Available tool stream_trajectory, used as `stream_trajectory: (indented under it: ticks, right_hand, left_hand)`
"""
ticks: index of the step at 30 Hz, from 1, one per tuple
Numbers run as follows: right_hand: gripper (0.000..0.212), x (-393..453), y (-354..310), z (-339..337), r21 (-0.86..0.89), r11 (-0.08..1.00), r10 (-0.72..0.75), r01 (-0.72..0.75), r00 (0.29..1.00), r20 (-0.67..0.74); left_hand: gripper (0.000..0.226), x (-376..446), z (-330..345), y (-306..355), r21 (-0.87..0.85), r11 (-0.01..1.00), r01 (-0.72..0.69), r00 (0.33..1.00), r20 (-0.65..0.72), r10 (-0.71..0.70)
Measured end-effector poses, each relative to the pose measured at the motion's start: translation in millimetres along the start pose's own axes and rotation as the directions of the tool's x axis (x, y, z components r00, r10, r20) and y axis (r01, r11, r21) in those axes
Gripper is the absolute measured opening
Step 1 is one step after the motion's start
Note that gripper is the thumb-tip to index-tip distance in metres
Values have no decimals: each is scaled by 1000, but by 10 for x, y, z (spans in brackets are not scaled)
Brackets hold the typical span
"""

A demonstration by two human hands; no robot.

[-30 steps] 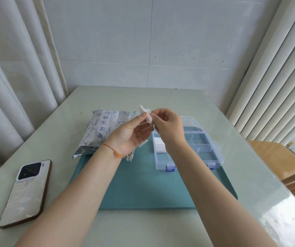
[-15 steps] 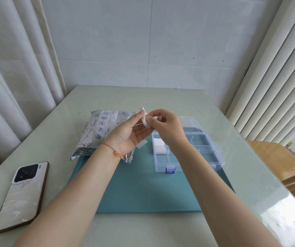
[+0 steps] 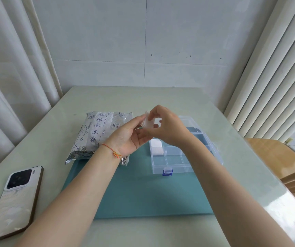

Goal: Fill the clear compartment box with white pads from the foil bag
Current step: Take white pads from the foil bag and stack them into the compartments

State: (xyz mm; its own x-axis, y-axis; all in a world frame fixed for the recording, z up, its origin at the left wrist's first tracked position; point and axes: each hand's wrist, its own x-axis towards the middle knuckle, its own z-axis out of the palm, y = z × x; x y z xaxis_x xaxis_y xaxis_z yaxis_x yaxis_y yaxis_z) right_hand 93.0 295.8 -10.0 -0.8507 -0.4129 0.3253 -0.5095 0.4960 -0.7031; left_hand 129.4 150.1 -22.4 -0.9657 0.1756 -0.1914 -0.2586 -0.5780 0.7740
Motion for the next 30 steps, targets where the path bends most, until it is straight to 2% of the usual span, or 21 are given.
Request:
stream_trajectory:
  ticks: [8, 11, 13, 15, 18, 20, 22, 24, 25, 27, 30]
  right_hand:
    - [27, -23, -1, 15, -95, 995, -37, 39, 999, 15]
    - [27, -26, 4, 11, -121, 992, -37, 40, 999, 25]
    - [29, -14, 28, -5, -171, 983, -57, 61, 998, 26]
    - [29, -3, 47, -29, -230, 969, -80, 86, 996, 33]
    - [30, -11, 59, -104, -236, 967, -83, 92, 995, 48]
    - [32, -18, 89, -179, -107, 994, -13, 14, 1000, 17]
    - [29, -18, 143, -256, 184, 975, 130, -126, 992, -4]
    - [21, -15, 205, -282, 509, 825, 258, -246, 965, 49]
    - [20, -22, 237, -276, 605, 741, 303, -292, 949, 87]
    - [19, -34, 279, -242, 677, 646, 370, -354, 920, 128]
    - [17, -32, 349, -180, 677, 613, 445, -407, 886, 130]
  left_hand:
    - [30, -1, 41, -51, -36, 999, -29, 999, 16, 29]
    - [23, 4, 65, -55, -4, 1000, -22, 1000, 12, 22]
    - [19, 12, 64, -39, 99, 995, -11, 1000, 0, 11]
    - [15, 24, 58, -17, 274, 962, -8, 1000, -20, 14]
    - [5, 49, 80, -3, 466, 884, -43, 981, -147, 125]
    - [5, 70, 93, 1, 507, 859, -66, 947, -239, 214]
    - [12, 91, 98, -7, 523, 848, -89, 923, -276, 267]
    - [13, 97, 107, -29, 528, 844, -93, 920, -278, 275]
    - [11, 96, 122, -54, 528, 845, -88, 922, -278, 269]
    - [9, 110, 149, -107, 531, 843, -81, 923, -280, 264]
    - [6, 144, 173, -152, 600, 798, -62, 920, -276, 279]
